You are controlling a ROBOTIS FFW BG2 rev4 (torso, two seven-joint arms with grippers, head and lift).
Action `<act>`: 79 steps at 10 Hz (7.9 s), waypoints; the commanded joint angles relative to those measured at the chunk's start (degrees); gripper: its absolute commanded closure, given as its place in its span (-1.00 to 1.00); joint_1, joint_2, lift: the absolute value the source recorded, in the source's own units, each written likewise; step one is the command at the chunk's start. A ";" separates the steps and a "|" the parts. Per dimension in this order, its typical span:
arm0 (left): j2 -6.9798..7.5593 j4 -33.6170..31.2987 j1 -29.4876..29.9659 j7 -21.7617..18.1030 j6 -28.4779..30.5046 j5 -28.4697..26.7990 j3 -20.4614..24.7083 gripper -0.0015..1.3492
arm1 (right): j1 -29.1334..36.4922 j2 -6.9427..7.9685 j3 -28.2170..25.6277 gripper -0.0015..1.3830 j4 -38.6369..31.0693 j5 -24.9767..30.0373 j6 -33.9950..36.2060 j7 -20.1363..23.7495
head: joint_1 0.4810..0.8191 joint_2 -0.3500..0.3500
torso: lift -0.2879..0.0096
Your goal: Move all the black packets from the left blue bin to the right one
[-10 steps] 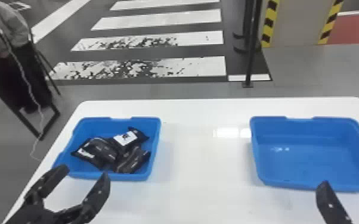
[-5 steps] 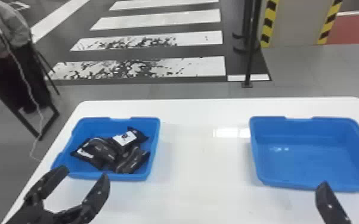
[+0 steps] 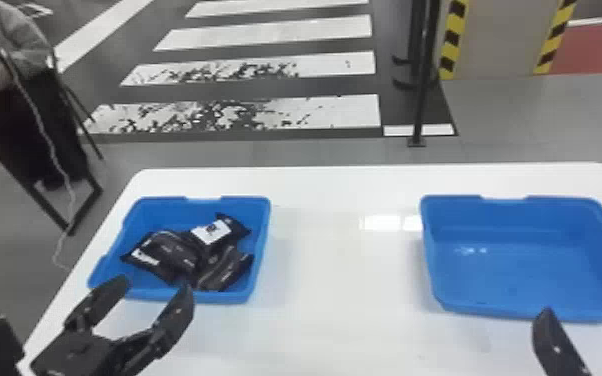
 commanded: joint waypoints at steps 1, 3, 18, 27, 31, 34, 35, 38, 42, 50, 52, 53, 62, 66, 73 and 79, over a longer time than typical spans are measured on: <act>0.00 1.56 -3.87 0.00 5.71 -0.13 0.41 -0.76 | 0.00 0.00 0.00 -0.71 0.07 -0.35 0.02 0.00 | 0.27 0.49 | 0.01; 0.97 3.95 -8.65 0.00 10.63 -1.96 1.44 -0.76 | 0.00 0.00 0.00 -0.71 0.21 -0.58 0.02 0.00 | 0.27 0.50 | 0.01; 10.63 30.38 -45.49 -1.06 45.64 -8.24 -8.04 -0.75 | -0.56 0.00 0.34 -0.71 1.05 -1.38 0.58 0.09 | 0.27 0.47 | 0.01; 12.48 43.60 -57.59 -1.06 58.02 -11.44 -10.33 0.56 | -0.70 0.00 0.80 -0.71 2.32 -3.55 0.86 0.18 | 0.27 0.45 | 0.01; 12.48 39.24 -54.21 -4.05 51.69 -15.21 -10.33 0.79 | -0.56 -0.09 0.80 -0.71 2.32 -3.89 1.00 0.26 | 0.27 0.51 | 0.01; 12.48 19.13 -43.10 -5.72 55.49 -9.61 -7.24 0.79 | -0.56 -0.09 0.91 -0.71 2.18 -3.89 1.00 0.35 | 0.27 0.51 | 0.01; 12.30 12.24 -39.59 -5.98 55.63 -8.01 -6.78 0.79 | -0.70 -0.09 1.03 -0.71 2.04 -4.23 1.14 0.53 | 0.27 0.47 | 0.01; 11.95 -0.13 -32.14 -6.86 54.50 -3.78 -8.84 0.79 | -3.93 -0.09 1.03 -0.71 1.90 -7.32 8.46 5.71 | 0.27 0.33 | 0.01; 11.95 -0.98 -32.42 -7.03 52.39 -0.59 -16.61 0.79 | -11.95 -0.18 1.83 -0.72 -1.20 -9.94 24.21 13.89 | 0.27 0.17 | 0.01; 12.13 -0.83 -34.53 -7.03 51.83 3.76 -25.41 0.79 | -23.06 -1.41 8.45 -0.71 3.58 -14.63 33.63 15.82 | 0.27 0.15 | 0.01; 12.13 -0.83 -34.53 -7.03 51.83 4.56 -26.09 0.79 | -25.03 -1.41 8.45 0.08 6.25 -15.43 32.36 15.82 | 0.27 0.11 | 0.01; 12.13 -0.83 -34.39 -7.03 51.83 4.67 -26.09 0.79 | -25.59 -1.41 8.45 0.64 7.80 -17.26 32.22 15.82 | 0.27 0.08 | 0.01; 9.67 -0.41 -25.81 -6.60 39.88 11.87 -19.01 -0.82 | -33.04 -2.02 2.51 0.85 16.52 -18.97 25.47 14.68 | 0.27 -0.02 | 0.01; 7.47 -3.23 -16.67 -6.68 35.94 13.70 -12.73 -0.82 | -45.14 -4.92 -1.03 0.85 39.02 -16.57 19.99 12.74 | 0.27 -0.31 | 0.01; 5.80 -3.23 -18.07 -6.77 32.85 8.33 -3.36 -0.82 | -35.71 -4.57 -3.43 -0.89 30.02 -8.35 8.60 6.42 | 0.27 -0.36 | 0.01; 10.02 9.71 -34.81 -4.57 40.44 0.33 -1.07 -0.82 | -12.09 -0.53 -3.09 -0.83 6.11 1.94 4.66 2.72 | 0.27 0.14 | 0.01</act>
